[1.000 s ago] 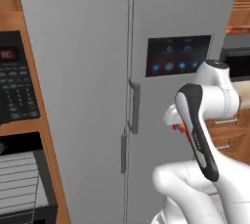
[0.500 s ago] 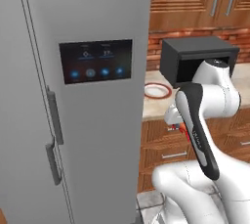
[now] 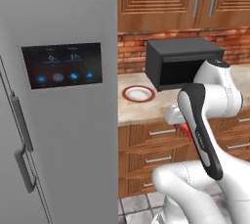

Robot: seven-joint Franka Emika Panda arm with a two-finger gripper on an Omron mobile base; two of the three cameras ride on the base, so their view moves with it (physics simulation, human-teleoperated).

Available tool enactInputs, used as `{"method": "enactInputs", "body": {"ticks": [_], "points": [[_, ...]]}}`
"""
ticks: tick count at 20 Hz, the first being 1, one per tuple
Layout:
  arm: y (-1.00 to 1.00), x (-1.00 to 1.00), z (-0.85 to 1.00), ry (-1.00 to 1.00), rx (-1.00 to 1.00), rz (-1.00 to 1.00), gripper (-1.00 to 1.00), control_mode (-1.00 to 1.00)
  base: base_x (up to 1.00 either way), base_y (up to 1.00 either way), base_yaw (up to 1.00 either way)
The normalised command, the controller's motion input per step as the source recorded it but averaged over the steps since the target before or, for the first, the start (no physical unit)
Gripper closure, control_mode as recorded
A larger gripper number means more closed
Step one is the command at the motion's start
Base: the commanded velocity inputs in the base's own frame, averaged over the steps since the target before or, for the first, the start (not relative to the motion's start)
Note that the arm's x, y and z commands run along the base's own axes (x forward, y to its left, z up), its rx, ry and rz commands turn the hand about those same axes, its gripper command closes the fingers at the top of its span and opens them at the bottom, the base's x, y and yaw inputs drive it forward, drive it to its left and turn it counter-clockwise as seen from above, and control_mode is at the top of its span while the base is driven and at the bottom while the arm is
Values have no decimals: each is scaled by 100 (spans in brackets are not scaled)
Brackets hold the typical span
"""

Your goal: Take the fish from the oven and place it on the plate on the counter.

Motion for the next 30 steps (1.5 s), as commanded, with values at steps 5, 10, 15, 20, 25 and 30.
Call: {"method": "enactInputs", "body": {"ticks": [5, 10, 15, 20, 25, 30], "points": [[0, 0, 0, 0, 0, 0, 100, 100, 44, -39, 1], [0, 0, 0, 0, 0, 0, 100, 100, 59, -65, 0], [0, 0, 0, 0, 0, 0, 100, 100, 26, -7, 0], [0, 4, 0, 0, 0, 0, 100, -100, 15, 0, 0], [14, 52, 0, 0, 0, 0, 100, -100, 0, 0, 0], [27, 96, 0, 0, -2, -1, 100, -100, 0, 0, 0]]}}
